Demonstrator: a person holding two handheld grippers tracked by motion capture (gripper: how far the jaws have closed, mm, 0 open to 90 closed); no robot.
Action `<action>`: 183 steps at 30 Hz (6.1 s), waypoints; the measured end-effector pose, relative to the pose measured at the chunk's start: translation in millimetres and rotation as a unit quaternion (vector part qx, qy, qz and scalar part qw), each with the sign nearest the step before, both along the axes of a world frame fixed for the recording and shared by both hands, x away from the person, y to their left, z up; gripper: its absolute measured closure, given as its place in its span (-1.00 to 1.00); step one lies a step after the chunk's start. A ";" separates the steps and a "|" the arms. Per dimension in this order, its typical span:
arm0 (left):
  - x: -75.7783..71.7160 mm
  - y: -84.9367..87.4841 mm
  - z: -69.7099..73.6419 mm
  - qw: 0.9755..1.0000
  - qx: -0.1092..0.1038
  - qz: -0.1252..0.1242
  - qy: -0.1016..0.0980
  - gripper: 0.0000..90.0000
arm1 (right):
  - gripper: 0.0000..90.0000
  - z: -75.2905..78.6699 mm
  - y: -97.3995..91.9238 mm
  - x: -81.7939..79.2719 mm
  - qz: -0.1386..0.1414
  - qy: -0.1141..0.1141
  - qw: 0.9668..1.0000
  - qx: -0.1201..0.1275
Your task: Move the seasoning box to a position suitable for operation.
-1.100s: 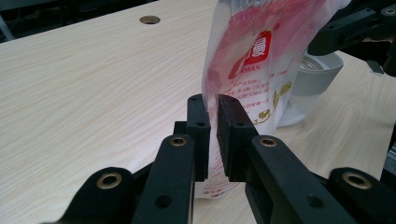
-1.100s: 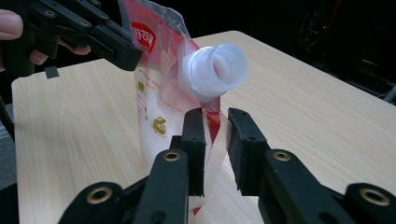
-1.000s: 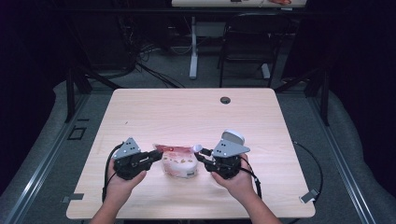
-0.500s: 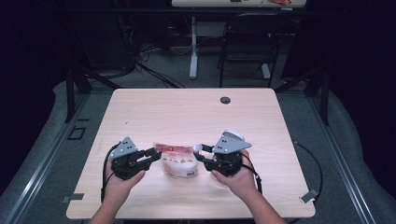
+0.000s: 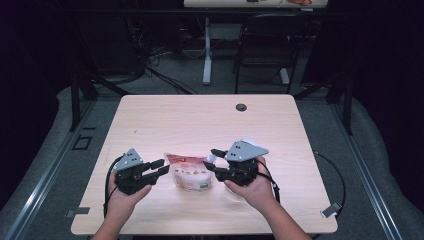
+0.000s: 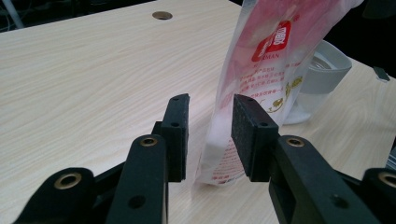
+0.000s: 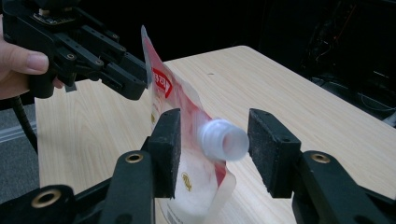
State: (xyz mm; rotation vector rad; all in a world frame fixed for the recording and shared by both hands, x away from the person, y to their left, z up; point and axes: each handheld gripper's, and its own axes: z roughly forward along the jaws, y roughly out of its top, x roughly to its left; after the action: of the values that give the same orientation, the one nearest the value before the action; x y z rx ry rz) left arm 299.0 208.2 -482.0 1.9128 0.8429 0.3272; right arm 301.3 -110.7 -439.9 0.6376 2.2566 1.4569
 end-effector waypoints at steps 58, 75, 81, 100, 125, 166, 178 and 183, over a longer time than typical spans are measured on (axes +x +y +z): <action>3.8 13.4 -9.2 1.000 0.004 0.015 0.011 0.49 | 0.60 18.9 96.1 26.6 0.074 0.012 0.989 -0.124; 4.7 12.5 -11.1 1.000 0.007 0.014 0.012 0.49 | 0.88 19.9 101.9 31.1 0.093 0.018 0.984 -0.149; 4.8 13.3 -11.6 1.000 0.004 0.016 0.013 0.49 | 0.99 20.8 101.5 32.0 0.098 0.014 0.983 -0.157; 5.5 9.4 -16.0 1.000 0.015 0.014 0.015 0.44 | 1.00 23.3 76.0 30.1 0.083 0.006 0.988 -0.133; 2.8 2.6 -49.0 0.999 0.036 -0.012 0.029 0.41 | 1.00 51.1 52.6 18.6 0.070 -0.015 0.993 -0.097; 10.7 -26.2 -63.4 0.995 0.061 -0.073 0.037 0.71 | 1.00 58.0 50.9 9.8 0.079 -0.030 0.992 -0.097; 12.4 -34.1 -68.8 0.992 0.053 -0.107 0.031 -0.08 | 1.00 54.6 52.1 8.8 0.087 -0.031 0.991 -0.096; 15.0 -35.7 -70.2 0.992 0.046 -0.110 0.031 -0.14 | 1.00 53.6 54.1 7.6 0.090 -0.032 0.991 -0.099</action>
State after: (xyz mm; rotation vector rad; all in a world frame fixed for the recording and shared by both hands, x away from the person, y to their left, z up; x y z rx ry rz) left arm 314.0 172.5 -552.2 2.0887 0.6582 0.1743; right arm 308.9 -56.7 -386.2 0.3299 2.4200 1.2894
